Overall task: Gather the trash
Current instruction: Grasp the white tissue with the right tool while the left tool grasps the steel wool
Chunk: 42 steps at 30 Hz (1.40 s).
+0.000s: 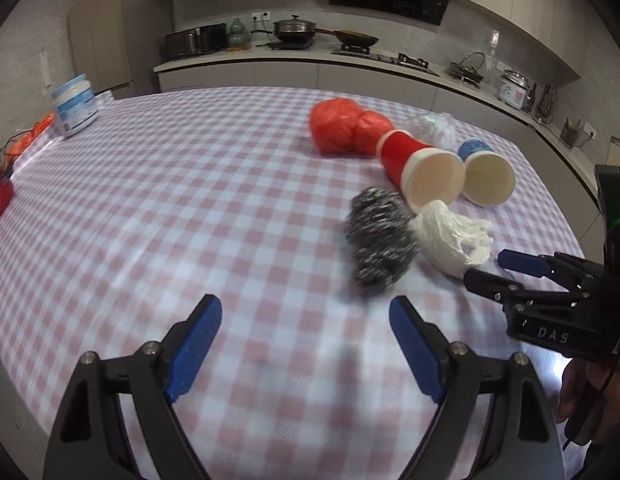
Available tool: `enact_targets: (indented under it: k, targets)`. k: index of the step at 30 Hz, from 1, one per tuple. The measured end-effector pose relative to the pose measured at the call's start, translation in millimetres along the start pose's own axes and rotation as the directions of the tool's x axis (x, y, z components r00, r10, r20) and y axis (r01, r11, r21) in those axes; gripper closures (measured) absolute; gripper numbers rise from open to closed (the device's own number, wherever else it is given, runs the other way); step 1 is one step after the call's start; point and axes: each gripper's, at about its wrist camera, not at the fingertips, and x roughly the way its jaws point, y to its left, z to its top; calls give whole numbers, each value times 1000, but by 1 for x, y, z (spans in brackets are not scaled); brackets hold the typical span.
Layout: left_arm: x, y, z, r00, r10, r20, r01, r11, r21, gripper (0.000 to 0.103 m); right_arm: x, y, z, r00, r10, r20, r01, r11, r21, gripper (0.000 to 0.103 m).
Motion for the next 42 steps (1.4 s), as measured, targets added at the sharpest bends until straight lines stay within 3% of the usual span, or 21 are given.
enact_targets:
  k: [4, 8, 11, 16, 18, 19, 21, 22, 24, 34, 36, 37, 39, 42]
  targets:
    - [15, -20, 10, 999, -48, -8, 48, 999, 12, 22, -5, -29, 5, 1000, 9, 4, -9, 999, 38, 64]
    - [25, -25, 14, 997, -76, -16, 76, 997, 4, 25, -16, -32, 5, 999, 51, 18, -52, 999, 9, 64]
    - [35, -22, 17, 994, -106, -35, 105, 994, -27, 39, -15, -26, 10, 997, 76, 28, -76, 997, -16, 64]
    - [39, -21, 21, 991, -127, -31, 126, 992, -31, 47, -11, -24, 20, 992, 116, 46, -115, 993, -17, 64]
    - [42, -21, 22, 990, -138, -39, 137, 990, -32, 60, -6, -21, 24, 991, 128, 39, -128, 992, -16, 64]
    - [43, -21, 22, 989, -139, -46, 138, 990, -28, 60, -4, -20, 25, 990, 133, 44, -133, 991, -14, 63]
    - [40, -19, 21, 989, -142, -42, 141, 990, -24, 62, -2, -16, 26, 988, 151, 43, -150, 988, -25, 57]
    - [38, -17, 21, 991, -132, -35, 132, 991, -23, 63, -2, -12, 27, 989, 138, 45, -137, 990, -40, 44]
    - [35, -13, 20, 992, -121, -26, 121, 992, -27, 64, -4, -9, 28, 991, 113, 65, -110, 992, -54, 27]
    - [26, 2, 8, 996, -87, -26, 86, 995, -53, 64, 24, 17, 36, 993, 116, 1, -116, 987, -109, 27]
    - [24, 3, 7, 996, -85, -29, 84, 995, -54, 64, 30, 21, 33, 996, 91, -8, -91, 989, -120, 36]
    - [23, 4, 7, 996, -84, -30, 83, 995, -53, 64, 29, 22, 32, 995, 100, 3, -99, 988, -116, 50]
    - [20, 5, 7, 996, -83, -25, 82, 995, -53, 64, 27, 21, 33, 992, 125, 7, -124, 987, -100, 66]
    - [16, 4, 6, 996, -85, -19, 84, 995, -49, 64, 21, 23, 32, 991, 133, 23, -130, 986, -103, 79]
